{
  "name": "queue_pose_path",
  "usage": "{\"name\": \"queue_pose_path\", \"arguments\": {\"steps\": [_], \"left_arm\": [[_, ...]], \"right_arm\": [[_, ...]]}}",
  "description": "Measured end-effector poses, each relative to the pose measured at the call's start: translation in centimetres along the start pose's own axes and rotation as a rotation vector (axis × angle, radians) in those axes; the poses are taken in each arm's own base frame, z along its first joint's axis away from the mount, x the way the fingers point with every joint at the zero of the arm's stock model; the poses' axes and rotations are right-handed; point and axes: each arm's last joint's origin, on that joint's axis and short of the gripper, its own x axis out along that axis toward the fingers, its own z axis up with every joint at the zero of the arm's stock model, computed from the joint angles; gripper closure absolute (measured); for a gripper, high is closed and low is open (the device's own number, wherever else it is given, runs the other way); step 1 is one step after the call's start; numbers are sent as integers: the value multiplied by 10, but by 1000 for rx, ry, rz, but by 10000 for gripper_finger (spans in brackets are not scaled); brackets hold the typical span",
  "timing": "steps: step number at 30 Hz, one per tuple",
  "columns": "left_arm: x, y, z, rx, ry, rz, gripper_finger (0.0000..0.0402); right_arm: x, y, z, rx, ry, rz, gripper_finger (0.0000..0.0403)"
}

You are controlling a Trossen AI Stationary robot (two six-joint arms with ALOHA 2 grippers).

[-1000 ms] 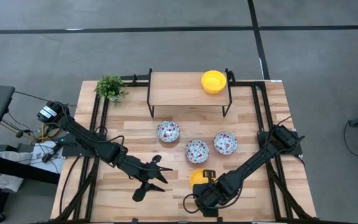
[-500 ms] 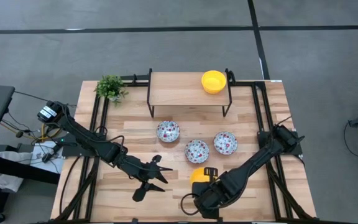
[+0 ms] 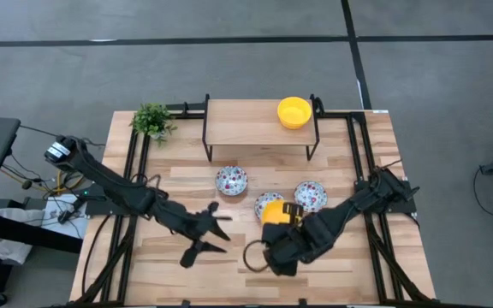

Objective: Pick & Place Mini bowls
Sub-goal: Stack the yellow bowl on top of the yellow bowl on the shelf

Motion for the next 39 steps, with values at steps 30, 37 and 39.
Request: {"name": "queue_pose_path", "arguments": {"steps": [30, 37, 39], "left_arm": [[-112, 97, 36, 30, -19, 493, 252], [-116, 106, 36, 17, -23, 535, 252], [-117, 109, 36, 16, -24, 552, 252]], "right_arm": [[-1, -243, 72, 55, 26, -330, 402], [-22, -295, 57, 156, 9, -351, 402], [-28, -309, 52, 189, 3, -341, 402]]}}
